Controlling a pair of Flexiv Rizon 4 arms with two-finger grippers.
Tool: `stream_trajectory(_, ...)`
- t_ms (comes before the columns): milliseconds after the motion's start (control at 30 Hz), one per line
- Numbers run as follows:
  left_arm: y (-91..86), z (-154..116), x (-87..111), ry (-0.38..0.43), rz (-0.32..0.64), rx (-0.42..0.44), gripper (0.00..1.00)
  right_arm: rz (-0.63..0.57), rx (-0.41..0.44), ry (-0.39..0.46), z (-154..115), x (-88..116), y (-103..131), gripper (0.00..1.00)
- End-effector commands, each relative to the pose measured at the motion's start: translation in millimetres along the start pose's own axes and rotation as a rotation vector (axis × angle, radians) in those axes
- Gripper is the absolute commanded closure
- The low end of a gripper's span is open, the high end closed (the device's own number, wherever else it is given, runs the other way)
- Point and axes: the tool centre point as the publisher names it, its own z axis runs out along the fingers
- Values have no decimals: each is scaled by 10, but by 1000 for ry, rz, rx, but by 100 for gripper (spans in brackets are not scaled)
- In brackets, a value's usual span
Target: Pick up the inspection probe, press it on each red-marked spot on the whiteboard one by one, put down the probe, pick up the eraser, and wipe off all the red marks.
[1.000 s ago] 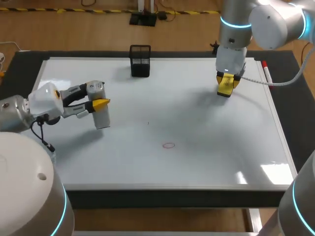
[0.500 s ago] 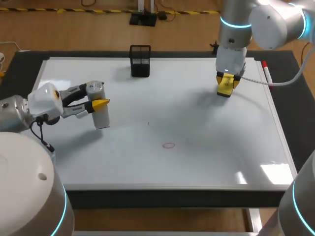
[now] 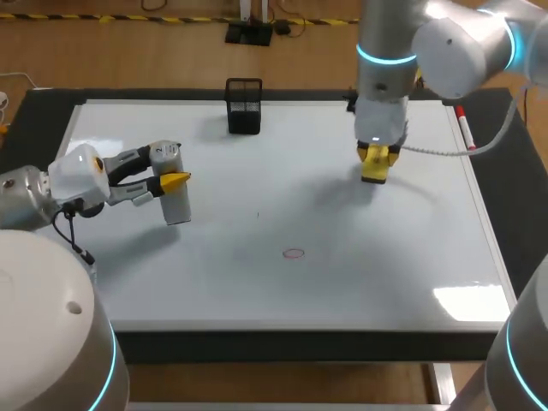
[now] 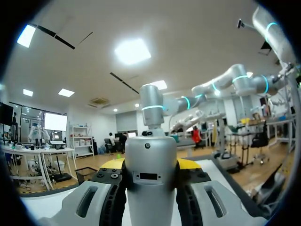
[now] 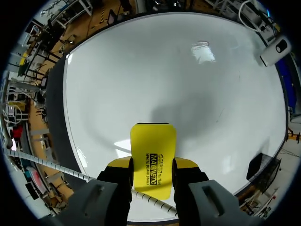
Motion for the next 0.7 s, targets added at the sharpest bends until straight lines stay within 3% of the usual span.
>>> stream_trajectory(33, -18, -4, 2, 0, 0, -1, 100, -26, 51, 6, -71, -96, 357, 100)
stream_trajectory(300, -18, -4, 2, 0, 0, -1, 100, -142, 61, 16, -95, -469, 963, 100)
stream_trajectory(700, -18, -4, 2, 0, 0, -1, 100, -212, 79, -20, -116, -762, 1659, 100)
